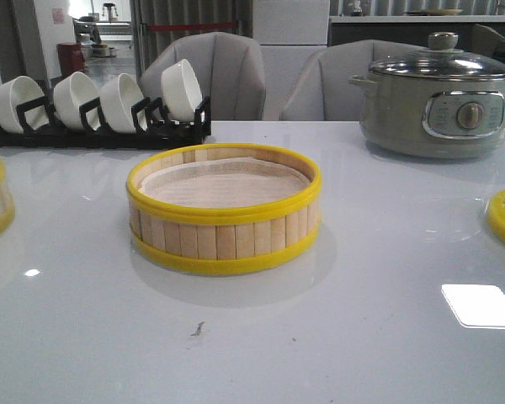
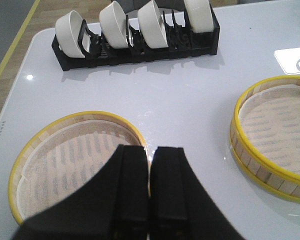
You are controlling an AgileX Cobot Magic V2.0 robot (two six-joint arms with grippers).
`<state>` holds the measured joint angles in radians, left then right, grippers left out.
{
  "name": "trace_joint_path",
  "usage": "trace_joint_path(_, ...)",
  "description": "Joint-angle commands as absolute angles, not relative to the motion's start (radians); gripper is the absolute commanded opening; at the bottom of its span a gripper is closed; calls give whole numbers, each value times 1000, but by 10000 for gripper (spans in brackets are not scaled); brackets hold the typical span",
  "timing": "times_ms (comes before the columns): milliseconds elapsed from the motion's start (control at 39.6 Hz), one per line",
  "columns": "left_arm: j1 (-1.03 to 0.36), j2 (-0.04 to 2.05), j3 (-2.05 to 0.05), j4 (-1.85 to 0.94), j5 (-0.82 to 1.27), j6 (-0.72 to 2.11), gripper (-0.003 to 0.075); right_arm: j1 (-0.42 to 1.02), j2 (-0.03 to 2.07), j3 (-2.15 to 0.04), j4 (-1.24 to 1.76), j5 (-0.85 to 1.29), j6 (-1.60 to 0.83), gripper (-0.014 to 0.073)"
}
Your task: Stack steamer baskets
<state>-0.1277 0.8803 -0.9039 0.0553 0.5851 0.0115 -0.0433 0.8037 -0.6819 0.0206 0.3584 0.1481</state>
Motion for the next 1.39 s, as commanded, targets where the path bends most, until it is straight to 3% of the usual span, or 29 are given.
trace_joint_path(0,-134,875,-937,51,523,8,85,-49,809,-722,26,222,145,66)
trace_joint_path(152,-134,875,-937,51,533,8,85,-49,815,-722,26,197,145,113)
trace_joint_path(328,-134,875,-937,51,548,8,85,-49,815,-722,25,229,145,432)
trace_joint_path(379,-134,875,-937,51,548,8,85,-49,815,-722,25,233,145,487)
trace_joint_path(581,-134,875,-937,51,548,8,130,-49,815,-722,25,244,145,485)
trace_joint_path(657,-134,875,-937,51,546,8,211,-49,815,-722,25,244,145,485)
trace_joint_path(783,-134,899,-937,51,546,8,440,-49,815,-722,25,239,145,485)
trace_joint_path(884,-134,940,-937,41,552,8,536,-49,815,-722,26,223,145,485)
trace_joint_path(1364,-132,1285,-983,36,442,0,526,-49,815,-722,26,218,145,485)
